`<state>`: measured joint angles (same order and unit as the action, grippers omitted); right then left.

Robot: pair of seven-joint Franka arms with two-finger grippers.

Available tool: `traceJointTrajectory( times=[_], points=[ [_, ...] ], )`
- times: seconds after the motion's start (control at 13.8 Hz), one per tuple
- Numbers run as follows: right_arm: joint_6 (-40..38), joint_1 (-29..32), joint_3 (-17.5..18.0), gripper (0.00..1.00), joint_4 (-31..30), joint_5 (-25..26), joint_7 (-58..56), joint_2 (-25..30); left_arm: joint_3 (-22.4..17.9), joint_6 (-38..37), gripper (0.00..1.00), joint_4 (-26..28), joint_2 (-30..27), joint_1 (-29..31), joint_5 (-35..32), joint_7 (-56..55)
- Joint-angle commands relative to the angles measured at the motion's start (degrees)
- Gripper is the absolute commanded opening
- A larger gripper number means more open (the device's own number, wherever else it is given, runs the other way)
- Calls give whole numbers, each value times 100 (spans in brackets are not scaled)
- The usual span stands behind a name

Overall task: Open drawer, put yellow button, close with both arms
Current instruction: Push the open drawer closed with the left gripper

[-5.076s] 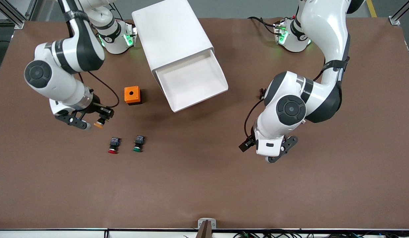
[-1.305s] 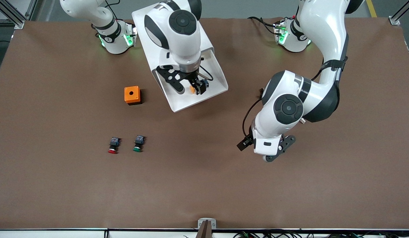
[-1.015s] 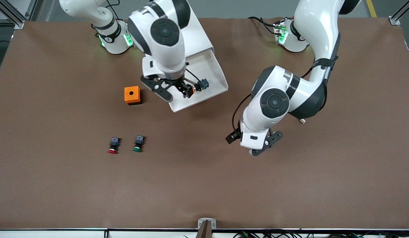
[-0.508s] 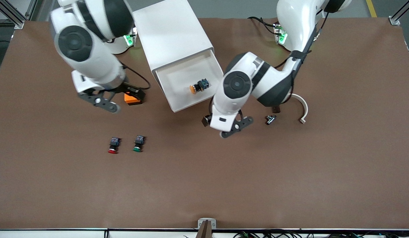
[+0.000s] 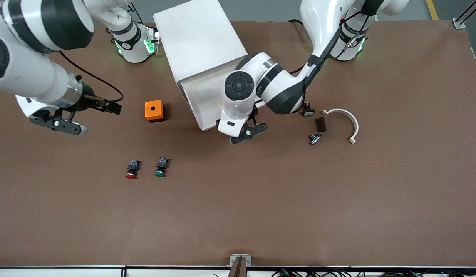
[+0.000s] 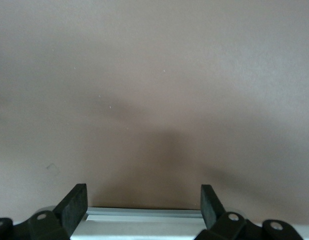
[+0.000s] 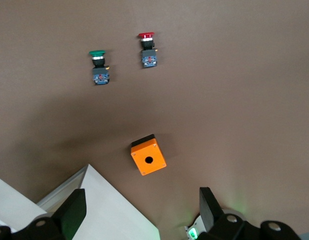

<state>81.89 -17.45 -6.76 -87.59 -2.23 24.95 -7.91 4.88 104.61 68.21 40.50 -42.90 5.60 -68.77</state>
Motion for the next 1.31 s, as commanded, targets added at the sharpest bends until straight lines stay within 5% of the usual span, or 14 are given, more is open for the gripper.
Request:
traceJointTrajectory(
  times=[0.0,0.65,1.23],
  points=[
    [-77,399,105,100,-92,47,-542,176,-40,34,99,-9,-51,-226,-103,-67],
    [-7,1445,96,100,-4,56,-2501,281,13,-37,99,0,-69,-631,739,-602],
    [283,1604,96,100,-13,65,-2600,237,13,-177,99,96,-42,-746,1751,-1130]
  ],
)
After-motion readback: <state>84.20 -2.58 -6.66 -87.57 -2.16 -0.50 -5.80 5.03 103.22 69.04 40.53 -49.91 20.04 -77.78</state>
